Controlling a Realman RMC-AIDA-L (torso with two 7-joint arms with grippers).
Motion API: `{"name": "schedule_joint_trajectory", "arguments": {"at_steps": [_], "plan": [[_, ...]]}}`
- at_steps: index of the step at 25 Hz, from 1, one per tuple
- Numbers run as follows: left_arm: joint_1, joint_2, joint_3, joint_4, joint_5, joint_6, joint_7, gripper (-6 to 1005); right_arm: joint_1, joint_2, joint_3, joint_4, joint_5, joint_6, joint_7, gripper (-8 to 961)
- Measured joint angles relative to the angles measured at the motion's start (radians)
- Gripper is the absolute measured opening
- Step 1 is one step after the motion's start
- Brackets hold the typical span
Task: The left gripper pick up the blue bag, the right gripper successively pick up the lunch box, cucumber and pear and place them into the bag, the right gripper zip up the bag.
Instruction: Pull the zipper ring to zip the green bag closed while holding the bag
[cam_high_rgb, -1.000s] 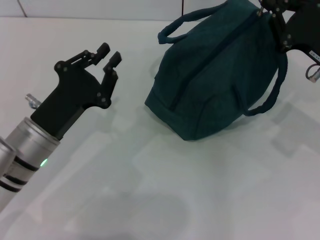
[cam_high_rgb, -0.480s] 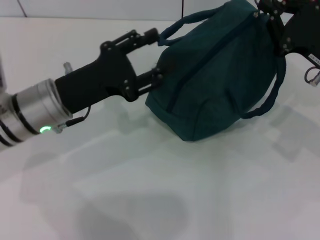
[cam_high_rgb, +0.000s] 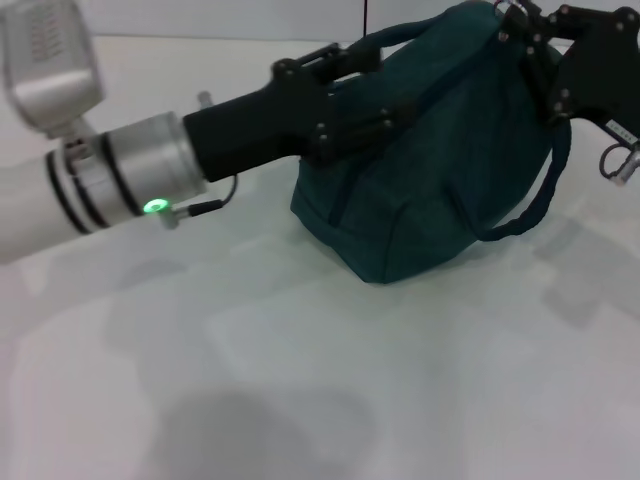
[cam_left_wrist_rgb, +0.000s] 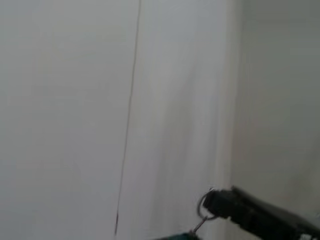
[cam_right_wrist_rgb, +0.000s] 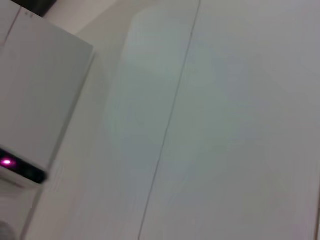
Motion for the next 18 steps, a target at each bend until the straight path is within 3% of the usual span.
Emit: {"name": "schedule_joint_trajectory", "arguments": {"at_steps": [7, 13, 18], "plan": [[-0.052, -0.003, 0.114, 0.005, -0.010, -0.139, -0.036, 744, 0.000, 0.000, -0.003, 0.005, 0.000, -0.004, -0.005, 13], [-0.052, -0.006, 0.117, 0.008, -0.014, -0.149, -0.019, 741, 0.000, 0.000, -0.002, 0.005, -0.003, -0.012, -0.005, 13], [-0.042, -0.008, 0.118, 0.000, -0.039, -0.148, 0.040, 607, 0.000, 0.000, -0.002, 0.005, -0.005, -0.018, -0.005, 13]]}}
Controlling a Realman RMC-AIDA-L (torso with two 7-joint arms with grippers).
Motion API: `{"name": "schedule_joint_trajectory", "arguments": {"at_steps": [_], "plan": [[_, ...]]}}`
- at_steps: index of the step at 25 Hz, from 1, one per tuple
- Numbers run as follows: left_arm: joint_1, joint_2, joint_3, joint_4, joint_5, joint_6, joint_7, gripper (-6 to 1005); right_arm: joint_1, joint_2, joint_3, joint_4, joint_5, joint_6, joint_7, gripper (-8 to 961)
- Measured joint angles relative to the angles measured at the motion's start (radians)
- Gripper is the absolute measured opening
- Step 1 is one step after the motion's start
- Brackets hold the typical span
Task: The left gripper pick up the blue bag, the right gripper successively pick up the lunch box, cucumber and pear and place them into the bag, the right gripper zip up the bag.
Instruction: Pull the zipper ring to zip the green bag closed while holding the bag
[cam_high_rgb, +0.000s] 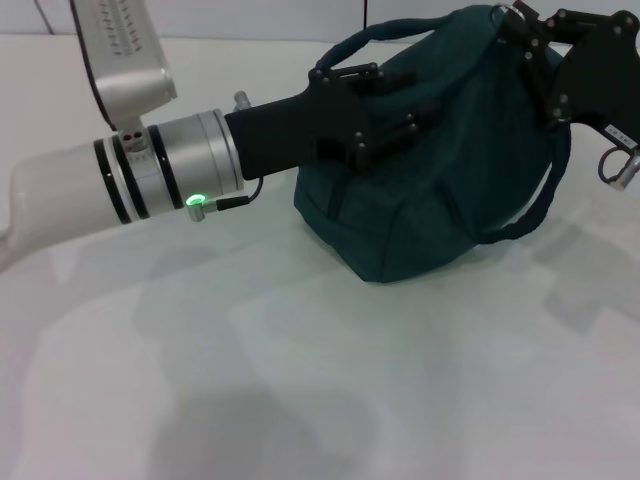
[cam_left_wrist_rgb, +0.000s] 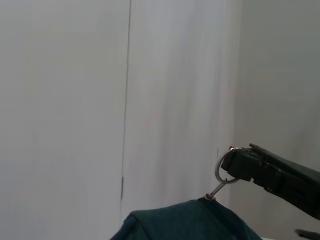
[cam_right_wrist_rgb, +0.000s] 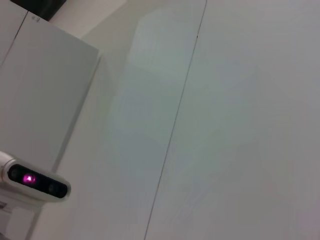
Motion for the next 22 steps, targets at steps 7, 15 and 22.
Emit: {"name": "schedule_joint_trajectory", "arguments": {"at_steps": [7, 15, 22], "plan": [[0.025, -0.002, 0.002, -0.004, -0.029, 0.006, 0.068, 324, 0.000, 0.000, 0.000, -0.001, 0.000, -0.009, 0.000, 13], [0.063, -0.004, 0.003, -0.015, -0.031, 0.068, 0.190, 173, 0.001, 0.000, -0.023, -0.007, -0.001, -0.020, 0.019, 13], [0.126, 0.004, 0.003, -0.013, -0.023, 0.140, 0.284, 121, -0.005, 0.000, -0.041, -0.004, 0.004, -0.049, 0.093, 13]]}}
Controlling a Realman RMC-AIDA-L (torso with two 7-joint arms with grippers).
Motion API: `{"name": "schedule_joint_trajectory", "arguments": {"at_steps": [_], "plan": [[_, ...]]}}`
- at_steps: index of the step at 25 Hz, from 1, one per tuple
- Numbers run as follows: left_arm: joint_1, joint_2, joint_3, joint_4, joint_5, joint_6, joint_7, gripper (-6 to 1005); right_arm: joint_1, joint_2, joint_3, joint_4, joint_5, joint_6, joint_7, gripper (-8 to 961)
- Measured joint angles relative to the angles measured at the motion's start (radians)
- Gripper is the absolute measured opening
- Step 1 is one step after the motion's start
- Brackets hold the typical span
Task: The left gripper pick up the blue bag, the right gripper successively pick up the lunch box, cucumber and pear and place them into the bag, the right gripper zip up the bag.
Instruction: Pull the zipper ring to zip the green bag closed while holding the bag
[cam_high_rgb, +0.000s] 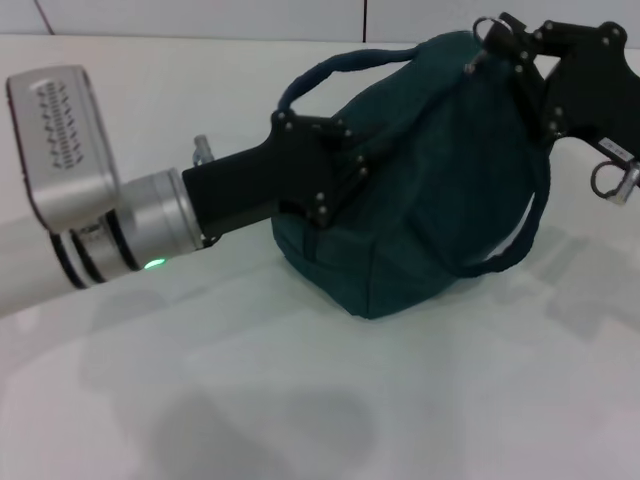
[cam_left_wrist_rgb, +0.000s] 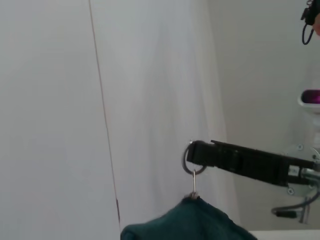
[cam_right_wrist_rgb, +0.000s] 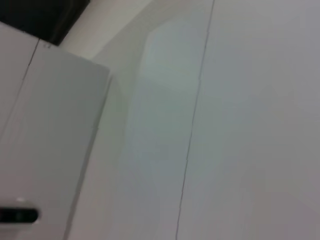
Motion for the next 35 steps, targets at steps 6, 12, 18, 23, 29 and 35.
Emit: {"name": "schedule_joint_trajectory", "arguments": {"at_steps": [6, 12, 18, 23, 29, 35], "plan": [[0.088, 0.011, -0.004, 0.056, 0.007, 0.055, 0.047, 74, -0.007, -0.002, 0.000, -0.003, 0.000, -0.003, 0.171, 14], [0.142, 0.011, -0.012, 0.063, -0.008, 0.117, 0.112, 53, -0.023, 0.000, 0.011, 0.003, 0.022, 0.045, 0.239, 14], [0.159, 0.013, -0.034, 0.054, -0.011, 0.120, 0.090, 48, -0.048, 0.000, 0.010, 0.006, 0.028, 0.093, 0.257, 14], [0.167, 0.011, -0.057, 0.053, -0.013, 0.114, 0.087, 45, -0.067, -0.003, 0.007, 0.016, 0.028, 0.104, 0.258, 15], [0.167, 0.009, -0.077, 0.051, -0.015, 0.106, 0.087, 44, -0.116, -0.012, 0.020, 0.009, 0.027, 0.086, 0.258, 60], [0.148, 0.006, -0.079, 0.029, -0.016, 0.097, 0.112, 43, -0.152, -0.016, 0.077, 0.005, 0.028, 0.080, 0.248, 234]]}}
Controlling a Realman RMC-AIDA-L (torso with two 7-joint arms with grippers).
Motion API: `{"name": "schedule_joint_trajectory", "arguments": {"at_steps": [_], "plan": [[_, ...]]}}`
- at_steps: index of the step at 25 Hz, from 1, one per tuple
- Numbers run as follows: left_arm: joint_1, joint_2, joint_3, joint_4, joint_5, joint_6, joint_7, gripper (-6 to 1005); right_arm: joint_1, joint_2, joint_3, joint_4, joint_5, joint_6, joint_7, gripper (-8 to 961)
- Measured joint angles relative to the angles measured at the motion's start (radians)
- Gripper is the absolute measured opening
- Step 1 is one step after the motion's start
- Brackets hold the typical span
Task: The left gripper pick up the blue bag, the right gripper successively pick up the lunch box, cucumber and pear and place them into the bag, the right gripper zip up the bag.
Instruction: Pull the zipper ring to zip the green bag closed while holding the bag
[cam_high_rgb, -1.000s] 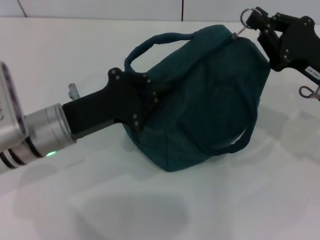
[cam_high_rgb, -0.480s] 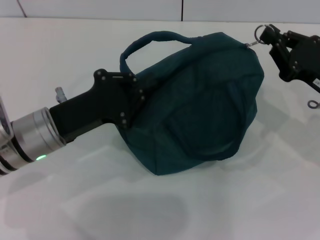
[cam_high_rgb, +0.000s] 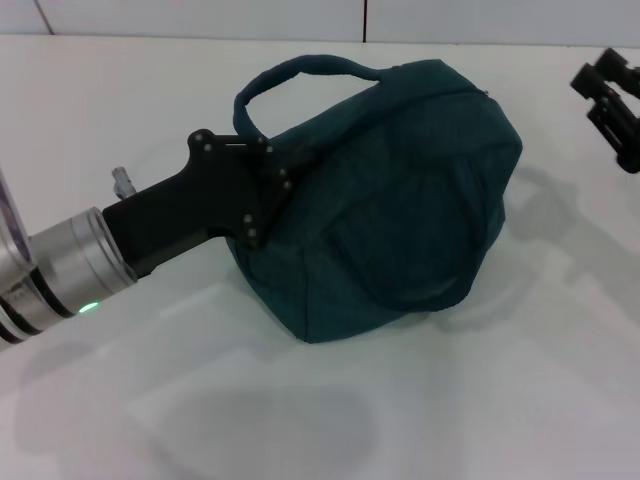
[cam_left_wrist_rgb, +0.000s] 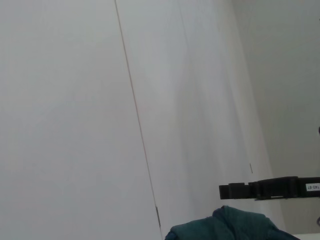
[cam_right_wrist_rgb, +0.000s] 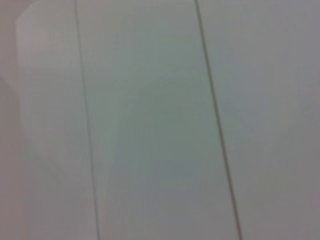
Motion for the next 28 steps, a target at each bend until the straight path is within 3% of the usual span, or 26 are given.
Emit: {"name": "schedule_joint_trajectory", "arguments": {"at_steps": [7, 12, 19, 28], "plan": [[-0.015, -0.002, 0.000, -0.025, -0.014, -0.001, 0.028, 42, -0.012, -0.020, 0.008, -0.005, -0.054, 0.077, -0.046, 395], [-0.046, -0.003, 0.000, -0.061, -0.015, -0.001, 0.050, 42, 0.005, -0.001, -0.005, -0.070, -0.105, 0.231, -0.087, 497], [-0.060, -0.004, 0.002, -0.071, -0.015, -0.002, 0.057, 41, 0.067, 0.007, -0.100, -0.091, -0.124, 0.287, -0.105, 478], [-0.067, -0.007, -0.003, -0.085, -0.016, 0.002, 0.097, 46, 0.091, 0.009, -0.137, -0.092, -0.125, 0.308, -0.102, 462]]}}
